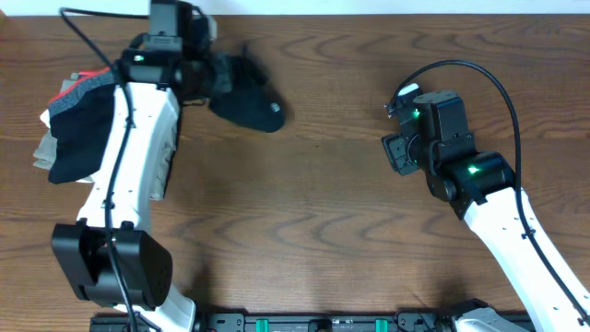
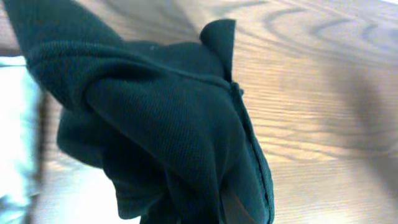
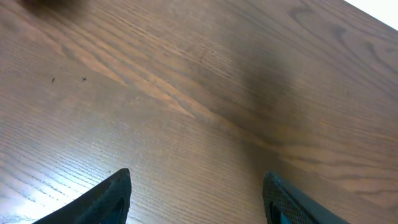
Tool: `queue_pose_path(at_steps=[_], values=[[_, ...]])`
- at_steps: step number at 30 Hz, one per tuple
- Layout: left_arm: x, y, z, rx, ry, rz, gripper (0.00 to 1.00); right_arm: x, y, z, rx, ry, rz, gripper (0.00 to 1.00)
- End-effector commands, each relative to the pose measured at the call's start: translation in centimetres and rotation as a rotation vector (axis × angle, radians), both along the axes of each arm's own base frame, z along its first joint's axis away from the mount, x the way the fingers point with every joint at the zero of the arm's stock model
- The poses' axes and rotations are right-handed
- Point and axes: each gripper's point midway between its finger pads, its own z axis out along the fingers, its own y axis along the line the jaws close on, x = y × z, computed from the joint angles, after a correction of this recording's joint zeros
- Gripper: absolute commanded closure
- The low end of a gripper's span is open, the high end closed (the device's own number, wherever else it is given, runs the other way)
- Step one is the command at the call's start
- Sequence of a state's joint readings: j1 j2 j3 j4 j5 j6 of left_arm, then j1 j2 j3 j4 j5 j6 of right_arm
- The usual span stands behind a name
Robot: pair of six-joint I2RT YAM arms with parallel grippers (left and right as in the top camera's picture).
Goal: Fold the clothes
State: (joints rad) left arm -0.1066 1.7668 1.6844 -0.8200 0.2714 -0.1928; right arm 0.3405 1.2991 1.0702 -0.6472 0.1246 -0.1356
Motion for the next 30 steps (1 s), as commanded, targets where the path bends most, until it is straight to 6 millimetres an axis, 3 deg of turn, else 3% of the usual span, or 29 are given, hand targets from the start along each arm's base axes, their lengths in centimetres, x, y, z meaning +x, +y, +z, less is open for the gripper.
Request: queue_pose_path(at_steps=[1,6,10,15,17,21,24,30], values=[[0.2,-2.4,0.6,-0.083,0.010,0.023,0.94,0.0,-0.3,0.4,0.007,-0.011,-0.014,0.34],[-3.4,-5.0,-2.9,-0.094,0.204,0.041,0.94,0.0,-0.3,0.5,0.006,-0.012,-0.015,0.34],[-8.3,-6.4,-8.0,-0.065,0.416,0.071,0.94,0.1,-0.3,0.5,0.006,-0.012,-0.015,0.34],[-14.5,-5.7,-14.8,0.006,0.624,0.088,0.94,0.0,-0.3,0.4,0.006,-0.010,-0.014,0.34],[-16.5,-5.0,-16.5,0.027,0.685,0.095,0.94,0.0,-0.3,0.4,0.005,-0.008,-0.014,0.34],[-19.9,-3.9,-17.7,0.071,0.804,0.107,0.94,-0.1,-0.3,0.3,0.005,-0.005,-0.013,0.34],[-21.1,-3.5,-17.6,0.089,0.850,0.111,0.94,-0.1,0.3,0.3,0.030,0.001,0.010,0.33],[-21.0,-3.1,-17.6,0.115,0.843,0.116,0.94,-1.2,5.7,-0.1,0.249,0.079,0.220,0.38]])
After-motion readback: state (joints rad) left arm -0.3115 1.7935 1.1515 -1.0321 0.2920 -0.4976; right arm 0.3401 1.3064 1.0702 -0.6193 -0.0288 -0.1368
